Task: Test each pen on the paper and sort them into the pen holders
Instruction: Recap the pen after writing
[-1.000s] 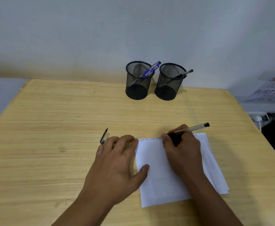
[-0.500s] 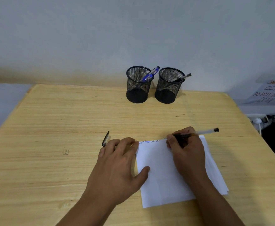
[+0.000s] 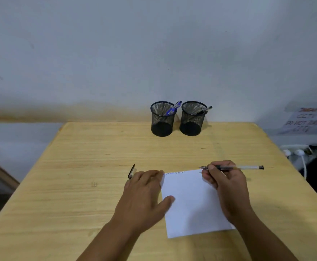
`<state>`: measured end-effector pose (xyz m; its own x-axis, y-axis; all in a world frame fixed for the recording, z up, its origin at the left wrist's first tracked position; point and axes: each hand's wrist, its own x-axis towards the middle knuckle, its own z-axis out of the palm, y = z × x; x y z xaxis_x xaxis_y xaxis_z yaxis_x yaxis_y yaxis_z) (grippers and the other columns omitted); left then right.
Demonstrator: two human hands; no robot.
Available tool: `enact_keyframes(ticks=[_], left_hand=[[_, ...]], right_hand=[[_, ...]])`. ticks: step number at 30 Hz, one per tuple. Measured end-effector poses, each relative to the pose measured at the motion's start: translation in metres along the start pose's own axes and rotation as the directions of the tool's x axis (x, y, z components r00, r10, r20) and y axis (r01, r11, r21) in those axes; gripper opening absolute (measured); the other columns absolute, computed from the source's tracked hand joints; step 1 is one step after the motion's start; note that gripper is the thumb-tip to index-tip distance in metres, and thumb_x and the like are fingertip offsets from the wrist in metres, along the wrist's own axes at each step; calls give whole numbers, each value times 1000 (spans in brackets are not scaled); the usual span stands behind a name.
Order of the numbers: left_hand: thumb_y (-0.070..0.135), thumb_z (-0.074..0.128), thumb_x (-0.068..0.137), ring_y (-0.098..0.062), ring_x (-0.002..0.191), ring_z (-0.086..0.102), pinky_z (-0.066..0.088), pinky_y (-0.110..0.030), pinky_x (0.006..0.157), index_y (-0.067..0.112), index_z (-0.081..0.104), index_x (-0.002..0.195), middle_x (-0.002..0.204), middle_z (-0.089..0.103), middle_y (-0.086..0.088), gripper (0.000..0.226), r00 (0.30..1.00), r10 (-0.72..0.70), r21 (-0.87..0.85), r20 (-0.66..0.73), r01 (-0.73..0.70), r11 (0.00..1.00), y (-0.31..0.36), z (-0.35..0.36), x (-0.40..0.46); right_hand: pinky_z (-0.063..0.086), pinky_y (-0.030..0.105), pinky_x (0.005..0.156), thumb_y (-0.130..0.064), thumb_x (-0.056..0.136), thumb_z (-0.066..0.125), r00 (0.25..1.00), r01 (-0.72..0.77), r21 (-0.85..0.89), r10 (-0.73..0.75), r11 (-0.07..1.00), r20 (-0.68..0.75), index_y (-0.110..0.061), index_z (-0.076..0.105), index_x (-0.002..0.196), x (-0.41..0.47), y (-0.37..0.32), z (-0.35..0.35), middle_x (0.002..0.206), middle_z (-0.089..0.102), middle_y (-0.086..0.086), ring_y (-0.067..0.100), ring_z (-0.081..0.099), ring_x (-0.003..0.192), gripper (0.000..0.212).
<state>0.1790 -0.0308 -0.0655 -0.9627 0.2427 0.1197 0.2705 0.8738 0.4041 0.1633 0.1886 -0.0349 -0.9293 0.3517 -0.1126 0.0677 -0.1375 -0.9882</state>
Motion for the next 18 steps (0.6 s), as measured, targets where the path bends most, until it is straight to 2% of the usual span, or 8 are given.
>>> enact_keyframes(ticks=[3, 5, 7, 10, 12, 15, 18], left_hand=[[53, 59, 85, -2, 128, 34, 31, -23, 104, 29, 40, 147, 136, 43, 20, 69, 989, -116, -241, -94, 90, 966, -1, -3, -2], [45, 62, 85, -5, 117, 43, 40, -25, 98, 31, 48, 140, 122, 48, 21, 58, 960, -173, -242, -222, 117, 963, -7, -5, -1], [37, 61, 86, -11, 109, 48, 41, -27, 92, 30, 54, 133, 114, 52, 18, 48, 922, -253, -216, -293, 194, 957, -16, -10, 4], [36, 57, 87, -22, 111, 49, 44, -34, 91, 25, 59, 127, 119, 56, 6, 42, 879, -418, -216, -230, 373, 902, -27, -20, 14], [36, 54, 86, -22, 104, 52, 47, -36, 84, 25, 67, 109, 107, 57, 7, 28, 868, -456, -177, -194, 427, 887, -33, -25, 16], [32, 55, 91, -17, 95, 57, 42, -29, 72, 30, 68, 89, 92, 55, 9, 14, 895, -423, -166, -139, 400, 901, -36, -30, 20], [35, 60, 88, -6, 88, 59, 46, -27, 68, 36, 67, 85, 89, 60, 17, 8, 900, -408, -240, -154, 366, 899, -29, -34, 20]], right_hand=[[59, 23, 73, -2, 93, 60, 1000, -10, -10, 10, 1000, 25, -7, 63, 88, -13, -6, -4, 88, 71, 22, 22, 73, 78, 8], [60, 26, 74, -1, 93, 61, 999, -16, -27, 17, 999, 40, -5, 63, 91, -21, -8, -6, 90, 72, 23, 23, 74, 78, 4], [58, 33, 80, -2, 93, 61, 999, -14, -50, 17, 999, 51, -5, 62, 93, -28, -8, -8, 89, 73, 22, 25, 74, 80, 3], [56, 36, 82, -1, 92, 62, 997, -13, -50, 16, 999, 73, -5, 62, 93, -36, -9, -11, 86, 74, 18, 25, 75, 79, 4], [58, 30, 77, 0, 92, 62, 996, -13, -40, 16, 999, 90, -5, 62, 93, -40, -9, -12, 79, 76, 11, 23, 75, 78, 4], [59, 27, 75, 1, 92, 61, 992, 1, -24, 2, 1000, 126, -4, 61, 92, -43, -11, -11, 75, 76, 6, 22, 74, 76, 5], [59, 29, 74, 2, 91, 62, 988, 30, -10, -28, 999, 153, -4, 60, 93, -44, -16, -10, 76, 75, 8, 24, 73, 76, 7]])
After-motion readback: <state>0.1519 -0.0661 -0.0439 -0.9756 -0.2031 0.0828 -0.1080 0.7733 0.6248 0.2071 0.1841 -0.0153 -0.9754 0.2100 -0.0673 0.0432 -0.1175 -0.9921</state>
